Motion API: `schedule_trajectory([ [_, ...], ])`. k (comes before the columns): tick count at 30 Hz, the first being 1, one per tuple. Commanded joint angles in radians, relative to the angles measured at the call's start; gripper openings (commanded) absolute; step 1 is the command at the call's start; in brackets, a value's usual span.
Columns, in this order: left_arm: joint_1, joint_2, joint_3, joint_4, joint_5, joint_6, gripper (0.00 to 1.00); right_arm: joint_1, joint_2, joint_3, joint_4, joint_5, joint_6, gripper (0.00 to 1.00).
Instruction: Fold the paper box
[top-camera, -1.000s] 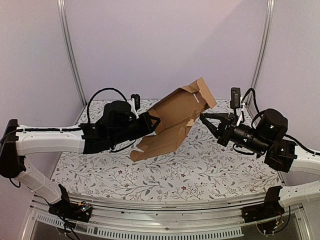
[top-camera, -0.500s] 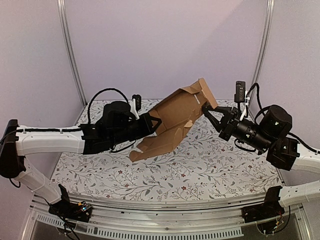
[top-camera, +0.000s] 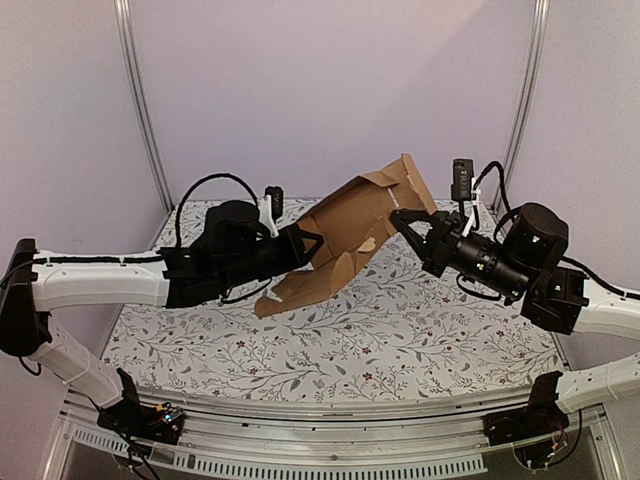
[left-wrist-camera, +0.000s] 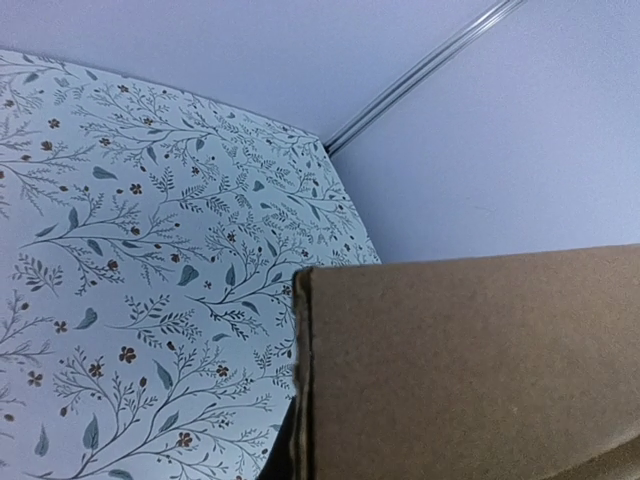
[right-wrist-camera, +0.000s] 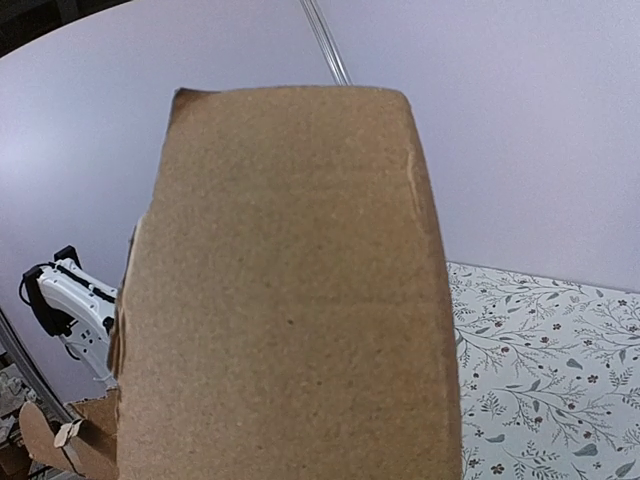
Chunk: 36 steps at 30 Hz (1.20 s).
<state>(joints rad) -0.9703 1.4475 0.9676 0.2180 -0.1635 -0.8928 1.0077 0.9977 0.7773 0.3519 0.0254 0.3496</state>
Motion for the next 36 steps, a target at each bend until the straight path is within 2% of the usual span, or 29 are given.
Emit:
schedule_trajectory([
  [1, 0.006, -0.006, 0.021, 0.007, 0.018, 0.058, 0.00, 0.010, 0.018, 0.029, -0.105, 0.020, -0.017, 0.00],
  [9, 0.008, -0.013, 0.026, -0.017, -0.022, 0.094, 0.00, 0.010, -0.020, 0.056, -0.201, 0.018, -0.027, 0.04],
  [18, 0.024, -0.034, 0.001, -0.021, -0.082, 0.115, 0.00, 0.010, -0.095, 0.076, -0.345, -0.014, -0.030, 0.23],
  [28, 0.062, -0.052, -0.024, -0.013, -0.087, 0.154, 0.00, 0.009, -0.259, 0.104, -0.711, -0.041, -0.069, 0.34],
  [36, 0.071, -0.055, -0.031, 0.009, -0.056, 0.258, 0.00, 0.009, -0.330, 0.217, -0.906, 0.052, -0.145, 0.43],
])
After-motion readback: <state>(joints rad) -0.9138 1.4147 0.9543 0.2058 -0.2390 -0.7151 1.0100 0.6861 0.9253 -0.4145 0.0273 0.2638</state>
